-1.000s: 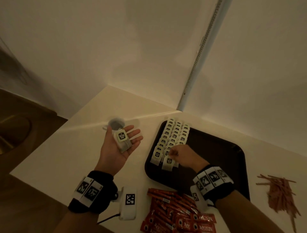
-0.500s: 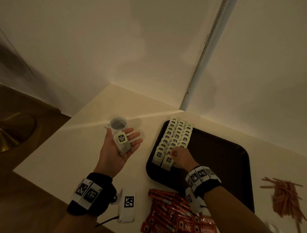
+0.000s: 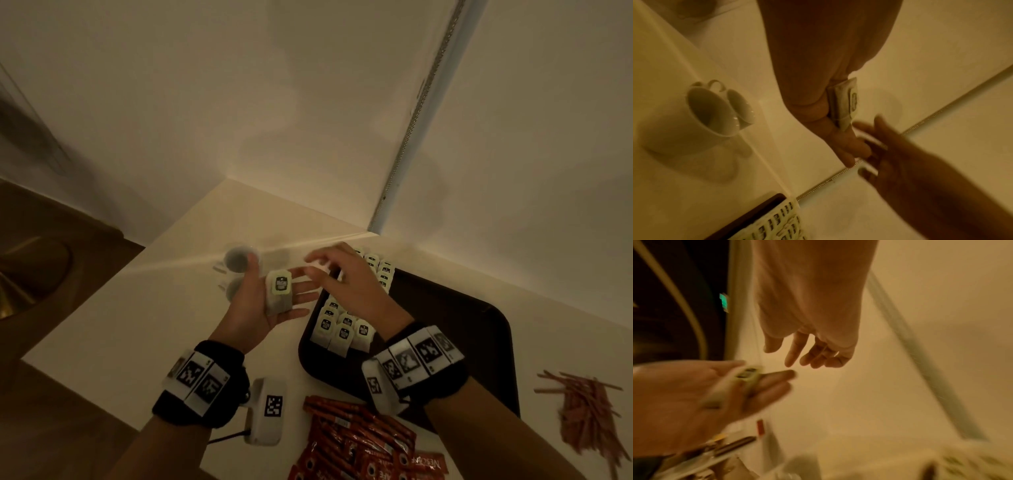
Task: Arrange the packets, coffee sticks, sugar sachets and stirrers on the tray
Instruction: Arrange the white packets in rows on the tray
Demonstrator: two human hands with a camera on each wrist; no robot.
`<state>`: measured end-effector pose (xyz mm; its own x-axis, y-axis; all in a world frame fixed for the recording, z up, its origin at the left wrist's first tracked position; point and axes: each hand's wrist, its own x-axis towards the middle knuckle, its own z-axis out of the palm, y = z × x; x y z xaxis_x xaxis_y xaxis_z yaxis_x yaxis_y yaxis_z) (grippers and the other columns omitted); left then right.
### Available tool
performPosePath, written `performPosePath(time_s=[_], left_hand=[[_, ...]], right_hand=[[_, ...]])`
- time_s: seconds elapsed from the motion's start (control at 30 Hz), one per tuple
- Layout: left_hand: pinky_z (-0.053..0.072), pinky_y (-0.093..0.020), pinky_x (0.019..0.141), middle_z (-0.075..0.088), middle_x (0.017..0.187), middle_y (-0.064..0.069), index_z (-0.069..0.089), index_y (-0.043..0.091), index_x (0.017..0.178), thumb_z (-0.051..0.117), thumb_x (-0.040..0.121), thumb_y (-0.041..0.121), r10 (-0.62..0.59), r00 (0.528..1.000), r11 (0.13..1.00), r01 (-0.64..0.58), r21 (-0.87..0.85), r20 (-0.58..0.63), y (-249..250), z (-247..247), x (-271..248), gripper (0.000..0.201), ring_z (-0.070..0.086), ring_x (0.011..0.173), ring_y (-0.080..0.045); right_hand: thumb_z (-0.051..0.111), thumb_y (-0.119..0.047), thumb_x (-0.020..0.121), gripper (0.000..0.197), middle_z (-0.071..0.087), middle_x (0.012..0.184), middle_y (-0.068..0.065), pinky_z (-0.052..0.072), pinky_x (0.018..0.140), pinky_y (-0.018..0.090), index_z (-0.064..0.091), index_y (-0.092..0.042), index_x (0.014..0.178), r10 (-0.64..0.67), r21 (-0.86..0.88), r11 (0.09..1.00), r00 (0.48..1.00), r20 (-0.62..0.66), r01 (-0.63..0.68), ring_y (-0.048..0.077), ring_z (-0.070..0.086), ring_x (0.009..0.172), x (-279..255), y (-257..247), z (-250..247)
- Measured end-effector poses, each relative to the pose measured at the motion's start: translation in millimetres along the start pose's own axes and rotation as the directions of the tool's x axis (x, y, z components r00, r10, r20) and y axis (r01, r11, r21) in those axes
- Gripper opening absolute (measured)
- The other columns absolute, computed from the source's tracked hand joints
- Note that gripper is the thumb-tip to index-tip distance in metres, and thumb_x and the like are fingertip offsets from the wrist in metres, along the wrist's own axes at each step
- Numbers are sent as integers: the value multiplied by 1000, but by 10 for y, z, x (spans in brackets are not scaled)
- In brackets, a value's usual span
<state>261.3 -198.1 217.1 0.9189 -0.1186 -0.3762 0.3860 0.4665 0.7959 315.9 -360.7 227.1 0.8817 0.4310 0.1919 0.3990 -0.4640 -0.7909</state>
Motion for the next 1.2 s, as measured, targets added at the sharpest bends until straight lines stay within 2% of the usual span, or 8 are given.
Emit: performPosePath(time_s=[0.2,0.3,0.4,0.5,0.7,0.9,1.03,1.2], left_hand=[[57,-33,77,69,115,-5,61,17,113,26,84,62,217,973,976,-215,-21,80,192,239,5,64,68,100,-20],[53,-30,83,68,114,1,62,19,113,53,84,47,479,876,876,-481,36,46,228,264,4,40,64,108,-19],[52,-27,83,73,99,0,74,24,96,70,79,40,624,781,781,-624,26,0,281,315,-13,24,67,100,-19],[54,-33,84,74,92,0,76,24,91,67,86,27,668,744,744,-668,12,23,360,411,-40,11,67,92,-18],[54,-26,74,72,86,-3,74,18,85,59,85,19,553,829,832,-546,-95,83,352,541,-81,15,68,83,-15],[56,-20,69,73,87,-3,69,12,87,56,77,17,368,919,903,-318,-289,139,214,685,-172,16,70,78,-14],[56,-18,64,73,84,-3,76,15,73,67,68,19,316,944,870,-248,-426,98,123,718,-166,11,71,78,-13],[56,-18,66,73,87,-4,76,14,76,73,61,24,313,946,859,-244,-451,84,23,689,-148,19,70,81,-13]], right_hand=[[66,-22,86,9,63,87,2,36,72,8,72,-15,88,-178,-170,968,983,39,182,11,51,84,232,-624,-213],[62,-27,88,13,66,82,-3,40,72,25,73,-20,90,-245,-311,919,969,27,241,12,53,79,288,-861,-476],[60,-31,89,14,64,80,-9,34,71,24,72,-25,90,-281,-451,850,959,49,272,6,47,76,297,-1084,-680],[59,-31,90,15,62,79,-12,34,70,24,72,-25,90,-288,-494,822,955,67,283,3,45,74,278,-1237,-789],[61,-28,89,13,60,78,-15,32,62,10,72,-23,94,-210,-504,834,974,85,224,-9,44,61,263,-1304,-865],[67,-24,83,11,55,64,-19,37,58,5,73,-23,91,-105,-427,899,994,8,98,-6,51,54,322,-1270,-853],[67,-22,83,10,57,64,-15,40,60,10,74,-20,90,-38,-377,925,999,-10,32,-4,51,54,325,-1244,-866],[67,-22,83,10,55,64,-16,36,55,6,74,-20,91,-10,-341,940,1000,-9,7,-13,50,52,288,-1201,-860]])
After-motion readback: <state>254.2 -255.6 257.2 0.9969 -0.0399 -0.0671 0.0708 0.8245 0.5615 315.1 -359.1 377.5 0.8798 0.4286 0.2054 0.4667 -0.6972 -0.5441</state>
